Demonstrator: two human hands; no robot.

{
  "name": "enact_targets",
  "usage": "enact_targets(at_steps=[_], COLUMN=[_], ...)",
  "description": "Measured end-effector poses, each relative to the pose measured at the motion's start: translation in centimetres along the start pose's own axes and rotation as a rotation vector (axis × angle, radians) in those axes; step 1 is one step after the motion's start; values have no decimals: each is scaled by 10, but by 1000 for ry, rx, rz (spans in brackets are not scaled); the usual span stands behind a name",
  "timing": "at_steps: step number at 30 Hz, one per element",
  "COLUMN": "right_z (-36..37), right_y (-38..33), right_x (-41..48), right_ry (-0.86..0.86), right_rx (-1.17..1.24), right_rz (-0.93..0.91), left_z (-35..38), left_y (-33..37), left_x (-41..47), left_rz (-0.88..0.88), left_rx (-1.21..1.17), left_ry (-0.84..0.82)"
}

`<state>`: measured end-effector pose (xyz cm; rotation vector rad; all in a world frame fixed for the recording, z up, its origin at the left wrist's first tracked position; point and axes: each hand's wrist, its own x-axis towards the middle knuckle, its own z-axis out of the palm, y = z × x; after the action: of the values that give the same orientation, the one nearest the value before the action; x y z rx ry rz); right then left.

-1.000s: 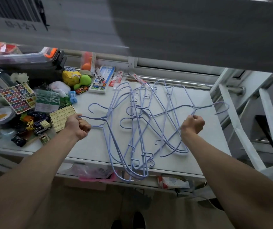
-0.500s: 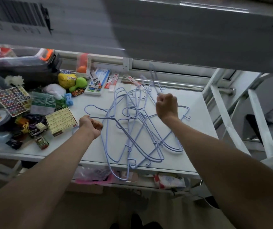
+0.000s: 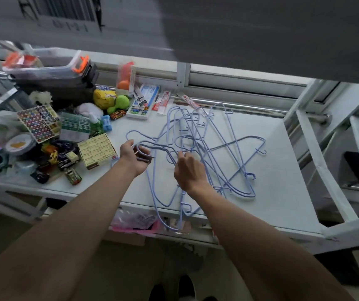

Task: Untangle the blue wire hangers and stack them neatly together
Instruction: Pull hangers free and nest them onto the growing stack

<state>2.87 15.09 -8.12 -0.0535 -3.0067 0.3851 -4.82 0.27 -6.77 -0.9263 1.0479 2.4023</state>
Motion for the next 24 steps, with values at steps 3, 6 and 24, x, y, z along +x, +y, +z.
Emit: enact_targets(at_steps=[3,6,24], right_z=[5,7,1], right_y=[4,12,58], right_x=[-1,2,14], right_ry=[7,-41,-339], right_rx=[-76,-49,256], right_rz=[-49,-114,548], left_z=[3,4,6], left_y=[-3,-5,-6], left_x=[-5,-9,-16], left_rz=[-2,-15,-45], left_rx=[51,124,45], left_ry=[6,67,218])
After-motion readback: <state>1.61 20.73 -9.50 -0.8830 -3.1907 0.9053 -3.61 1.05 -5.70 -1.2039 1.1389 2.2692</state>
